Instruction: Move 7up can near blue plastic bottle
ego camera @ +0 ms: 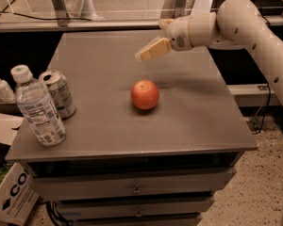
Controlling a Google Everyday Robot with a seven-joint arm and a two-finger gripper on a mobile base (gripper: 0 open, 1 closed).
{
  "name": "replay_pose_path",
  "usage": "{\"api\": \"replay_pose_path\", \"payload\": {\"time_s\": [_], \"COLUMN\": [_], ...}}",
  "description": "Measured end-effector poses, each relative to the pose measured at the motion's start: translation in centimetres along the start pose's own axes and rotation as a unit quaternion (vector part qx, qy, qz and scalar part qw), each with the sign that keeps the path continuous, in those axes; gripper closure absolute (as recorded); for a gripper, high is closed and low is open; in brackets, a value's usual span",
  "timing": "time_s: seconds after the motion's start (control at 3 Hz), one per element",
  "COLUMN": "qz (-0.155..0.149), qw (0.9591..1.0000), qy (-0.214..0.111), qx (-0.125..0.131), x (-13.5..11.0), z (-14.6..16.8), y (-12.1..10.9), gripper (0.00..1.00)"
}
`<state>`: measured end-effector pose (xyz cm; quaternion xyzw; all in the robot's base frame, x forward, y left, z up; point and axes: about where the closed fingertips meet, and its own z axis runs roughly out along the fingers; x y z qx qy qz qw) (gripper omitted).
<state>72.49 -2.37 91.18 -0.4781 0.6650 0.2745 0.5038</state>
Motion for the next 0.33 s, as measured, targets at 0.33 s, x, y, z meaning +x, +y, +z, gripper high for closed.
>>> {"api": "replay_pose_path", "payload": {"time_s": [0.33], "qz": [0.008], "qw": [0.9995], "qy": [-0.014], "qx": [0.029], "x": [-0.63], "z": [0.07], "y": [-1.51], "gripper": [0.0]}}
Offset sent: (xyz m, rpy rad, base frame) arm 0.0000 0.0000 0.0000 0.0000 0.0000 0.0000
